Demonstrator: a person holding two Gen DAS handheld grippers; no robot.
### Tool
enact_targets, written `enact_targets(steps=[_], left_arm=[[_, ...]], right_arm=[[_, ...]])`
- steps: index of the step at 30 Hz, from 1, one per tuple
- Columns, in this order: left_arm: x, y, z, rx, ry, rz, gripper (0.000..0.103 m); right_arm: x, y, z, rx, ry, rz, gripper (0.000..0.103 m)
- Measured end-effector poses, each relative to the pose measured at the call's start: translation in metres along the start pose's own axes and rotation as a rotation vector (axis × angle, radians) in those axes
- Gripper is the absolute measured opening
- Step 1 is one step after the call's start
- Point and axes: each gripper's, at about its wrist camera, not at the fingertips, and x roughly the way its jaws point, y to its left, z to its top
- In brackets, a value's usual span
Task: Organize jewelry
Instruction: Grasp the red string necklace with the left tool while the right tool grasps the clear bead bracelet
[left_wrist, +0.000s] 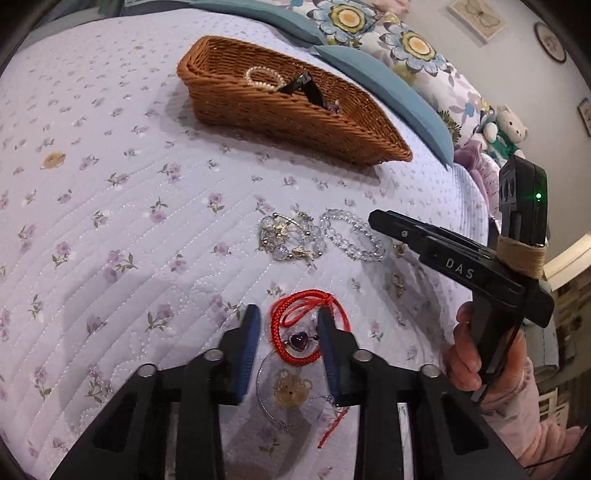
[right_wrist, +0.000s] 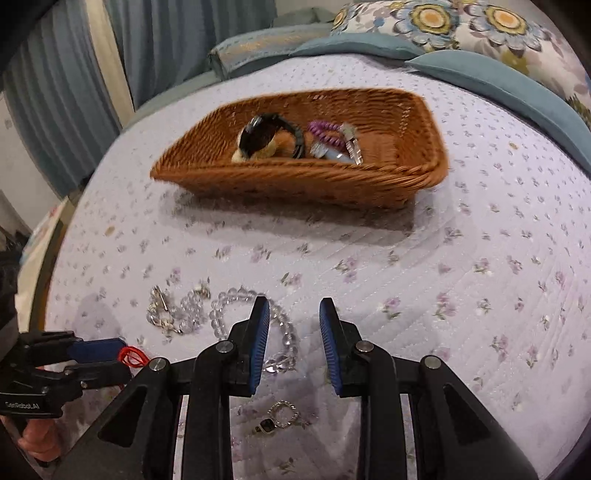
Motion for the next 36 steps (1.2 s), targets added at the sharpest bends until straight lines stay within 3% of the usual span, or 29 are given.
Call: enact_targets(steps=[7,11,16,17,19,20,27,31,32,36], left_arm=[[0.002,-0.002,0.002,0.008,0.003,-0.008,0.026],[0.009,-0.004,0.006,0.000,0.004,0.009,0.012],[0.012,-0.009,0.007,0.015,-0.008,0.030,0.006],[0.012,-0.011,0.007,0.018,-0.014,0.039,0.004],[0.012,-0.013,0.008,0.024,-0.029,0.047,0.004],[0.011,-0.013,0.008,0.022,-0.036,0.046,0.004],[-0.013,-0.010,0.014,-0.014,-0.151,-0.030,0.004],[-0.020,-0.008,0.017,-0.021,-0.171,-0.105,0.004],[-0.019,-0.011,0.018,-0.011,-0.167,-0.091,0.004],[-0.005,-0.014,0.016,0.044,-0.107,0.092,0.004]], right_arm=[[0.010,0.011,-0.001,-0.053,0.034,-0.038,0.031],[0.015,0.014,0.000,-0.064,0.047,-0.057,0.031],[0.018,0.021,-0.001,-0.101,0.049,-0.098,0.031],[0.019,0.024,-0.001,-0.107,0.048,-0.101,0.029],[0.019,0.025,-0.001,-0.116,0.047,-0.103,0.010],[0.019,0.025,-0.001,-0.118,0.046,-0.102,0.010],[0.002,0.018,-0.002,-0.091,-0.018,-0.064,0.010],[-0.011,0.016,-0.003,-0.071,-0.070,-0.025,0.010],[-0.010,0.017,-0.003,-0.071,-0.065,-0.027,0.010],[-0.004,0.017,-0.002,-0.070,-0.035,-0.039,0.010]])
